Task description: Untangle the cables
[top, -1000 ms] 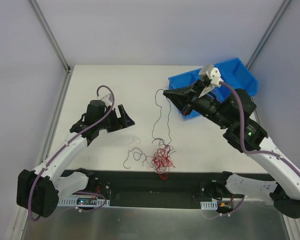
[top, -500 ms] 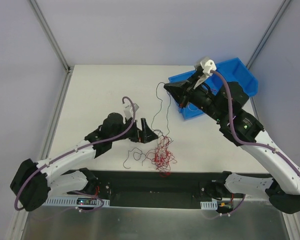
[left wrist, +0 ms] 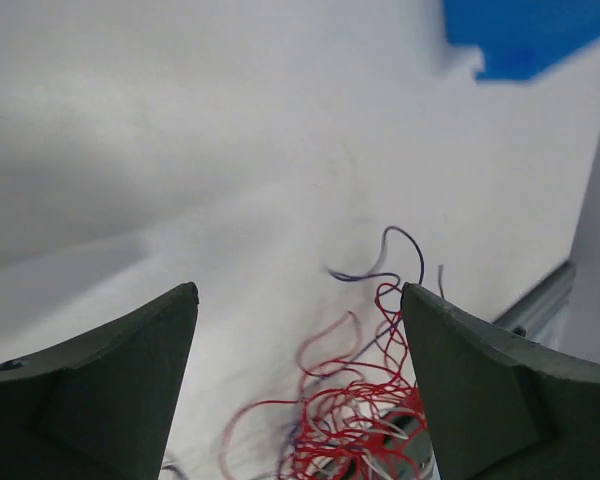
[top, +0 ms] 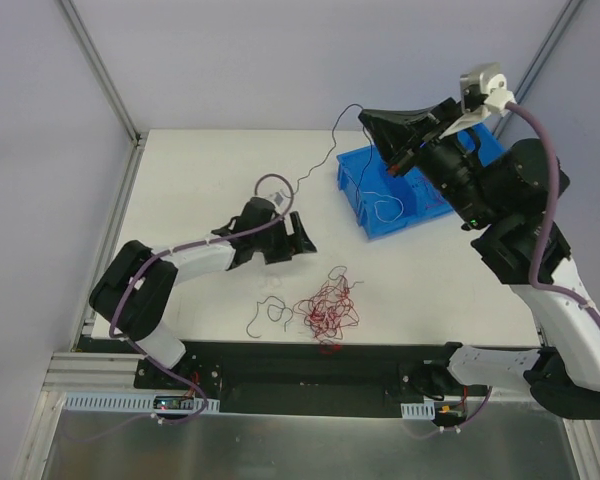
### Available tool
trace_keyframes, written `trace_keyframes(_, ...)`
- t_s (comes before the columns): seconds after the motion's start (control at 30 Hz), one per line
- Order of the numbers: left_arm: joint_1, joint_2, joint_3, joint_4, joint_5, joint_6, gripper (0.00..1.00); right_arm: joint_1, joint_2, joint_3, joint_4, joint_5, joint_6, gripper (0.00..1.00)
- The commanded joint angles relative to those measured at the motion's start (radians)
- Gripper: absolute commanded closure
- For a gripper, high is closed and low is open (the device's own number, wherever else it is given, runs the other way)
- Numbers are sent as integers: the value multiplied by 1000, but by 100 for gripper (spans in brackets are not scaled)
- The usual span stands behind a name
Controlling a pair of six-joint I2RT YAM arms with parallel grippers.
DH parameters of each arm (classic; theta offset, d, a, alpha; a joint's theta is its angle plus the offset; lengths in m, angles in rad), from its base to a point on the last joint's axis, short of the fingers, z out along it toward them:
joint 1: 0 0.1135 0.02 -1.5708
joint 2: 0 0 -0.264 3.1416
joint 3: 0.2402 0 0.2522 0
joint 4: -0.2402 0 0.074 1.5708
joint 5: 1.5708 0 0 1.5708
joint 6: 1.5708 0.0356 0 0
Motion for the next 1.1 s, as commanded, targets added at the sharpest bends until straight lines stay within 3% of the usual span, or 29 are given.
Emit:
trace_keyframes(0.0, 176, -11, 30, -107, -25, 31, 18, -6, -20, 95, -10, 70, -68, 100)
trace_keyframes(0.23, 272, -218, -3, -199, -71, 138, 14, -55, -101, -16, -35, 211, -167, 100)
trace_keyframes(0.47, 272, -444, 30, -305, 75, 172, 5, -227, -182, -225, -75, 231, -115, 99)
trace_keyframes(0.63, 272, -537, 186, -432, 150, 270, 2, -353, -212, -300, -142, 233, -87, 100)
trace_keyframes(0.8, 272, -504, 354, -491, 124, 387, 1, -482, -192, -331, -159, 285, -78, 100)
trace_keyframes(0.9, 272, -450, 414, -492, 116, 470, 1, -604, -152, -311, -153, 227, -36, 100)
trace_keyframes(1.07, 272, -407, 412, -495, 80, 586, 1, -876, -57, -221, -130, -72, 169, 100)
